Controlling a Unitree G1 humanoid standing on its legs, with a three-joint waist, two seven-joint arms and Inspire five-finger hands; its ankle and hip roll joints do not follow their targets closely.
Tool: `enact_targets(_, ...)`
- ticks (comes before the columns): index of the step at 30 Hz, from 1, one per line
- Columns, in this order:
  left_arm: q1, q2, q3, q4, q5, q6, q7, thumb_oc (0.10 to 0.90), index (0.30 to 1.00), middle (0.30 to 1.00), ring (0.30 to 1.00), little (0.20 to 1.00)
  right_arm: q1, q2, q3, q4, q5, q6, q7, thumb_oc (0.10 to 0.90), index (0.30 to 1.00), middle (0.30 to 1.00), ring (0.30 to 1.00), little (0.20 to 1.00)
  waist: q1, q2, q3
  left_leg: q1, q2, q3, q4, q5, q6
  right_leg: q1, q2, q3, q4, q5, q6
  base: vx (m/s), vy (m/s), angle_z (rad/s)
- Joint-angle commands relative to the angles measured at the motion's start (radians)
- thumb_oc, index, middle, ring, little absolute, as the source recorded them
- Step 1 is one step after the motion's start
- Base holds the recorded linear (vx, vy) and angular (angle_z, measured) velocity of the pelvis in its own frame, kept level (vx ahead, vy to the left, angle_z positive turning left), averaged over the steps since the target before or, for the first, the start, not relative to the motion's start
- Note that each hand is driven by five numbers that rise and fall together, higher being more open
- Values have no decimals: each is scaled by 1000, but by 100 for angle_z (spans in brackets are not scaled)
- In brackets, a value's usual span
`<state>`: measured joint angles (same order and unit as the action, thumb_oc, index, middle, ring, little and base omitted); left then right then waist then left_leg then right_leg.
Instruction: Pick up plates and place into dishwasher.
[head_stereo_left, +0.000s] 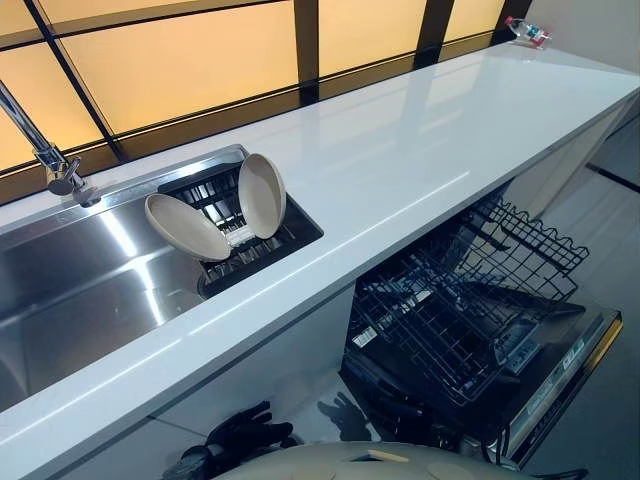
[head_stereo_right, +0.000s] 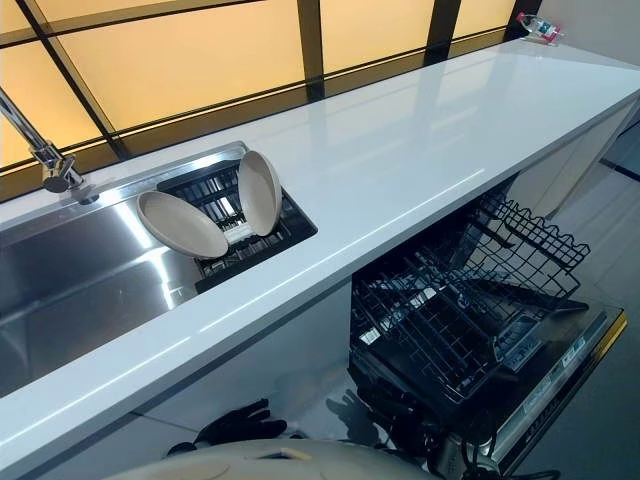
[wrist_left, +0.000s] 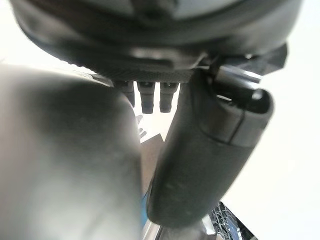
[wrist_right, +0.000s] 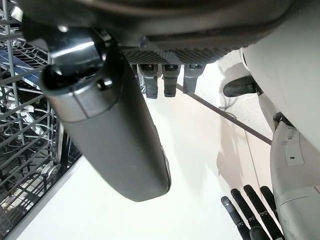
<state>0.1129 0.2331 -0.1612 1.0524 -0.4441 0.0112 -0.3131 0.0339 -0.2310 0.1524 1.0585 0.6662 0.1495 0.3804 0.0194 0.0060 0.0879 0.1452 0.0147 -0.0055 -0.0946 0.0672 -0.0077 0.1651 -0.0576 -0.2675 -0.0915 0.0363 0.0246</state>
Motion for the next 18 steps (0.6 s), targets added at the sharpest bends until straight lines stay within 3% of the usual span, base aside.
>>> enact_targets(1, -81, -1, 1, 21, -38, -70, -38, 800, 900, 900, 900, 900, -42, 10, 14, 35, 15, -7, 53, 800, 900, 900, 900, 900, -11, 9, 23, 32, -64, 82, 7, -109, 28, 16, 53, 16, 49, -94, 9, 0, 0, 0)
enact_targets(9, -81, -4, 8, 16, -91, -51, -91, 800, 900, 900, 900, 900, -42, 11, 12, 34, 13, -3, 49, 800, 900, 900, 900, 900, -10, 6, 22, 33, -63, 85, 7, -110, 27, 18, 53, 14, 48, -93, 9, 0, 0, 0)
enact_targets(18, -74, -26, 44, -89, -376, 161, -391, 800, 900, 900, 900, 900, -48, 8, 1, 18, 0, 18, 46, 800, 900, 900, 900, 900, -4, 7, 29, 30, -62, 84, 7, -113, 24, 14, 51, 12, 49, -89, 11, 0, 0, 0)
